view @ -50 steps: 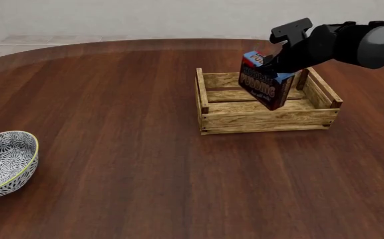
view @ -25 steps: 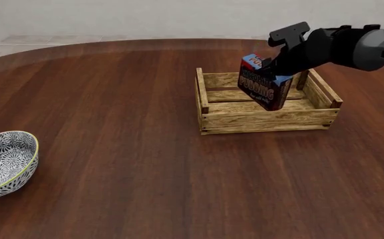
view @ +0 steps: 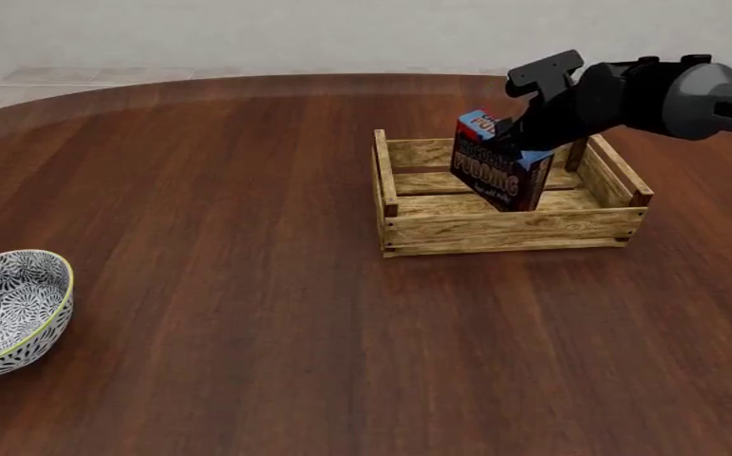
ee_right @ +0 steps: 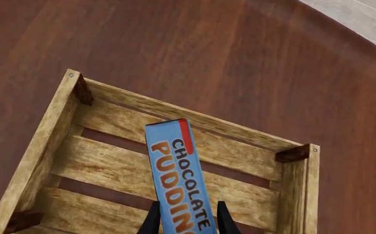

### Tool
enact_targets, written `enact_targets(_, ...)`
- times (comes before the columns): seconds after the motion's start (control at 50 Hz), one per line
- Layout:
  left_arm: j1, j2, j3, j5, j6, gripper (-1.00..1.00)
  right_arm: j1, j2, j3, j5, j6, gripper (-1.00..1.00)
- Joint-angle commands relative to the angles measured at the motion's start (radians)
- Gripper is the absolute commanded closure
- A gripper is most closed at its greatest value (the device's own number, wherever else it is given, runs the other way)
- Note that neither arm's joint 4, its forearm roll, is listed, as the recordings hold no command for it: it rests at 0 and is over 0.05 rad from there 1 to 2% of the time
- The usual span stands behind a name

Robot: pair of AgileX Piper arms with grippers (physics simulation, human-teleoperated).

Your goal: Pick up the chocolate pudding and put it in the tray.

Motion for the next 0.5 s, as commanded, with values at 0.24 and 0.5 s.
enact_targets(0.24, 0.000, 0.000, 0.002, -0.003, -0.001, -1.00, 0.000, 0.015, 0.004, -0.011, 0.016, 1.00)
enact_targets(0.5, -0.001, 0.000, -0.012, 0.010, -0.001, -1.00, -0.001, 0.029, 0.004, -0.014, 0.009, 1.00)
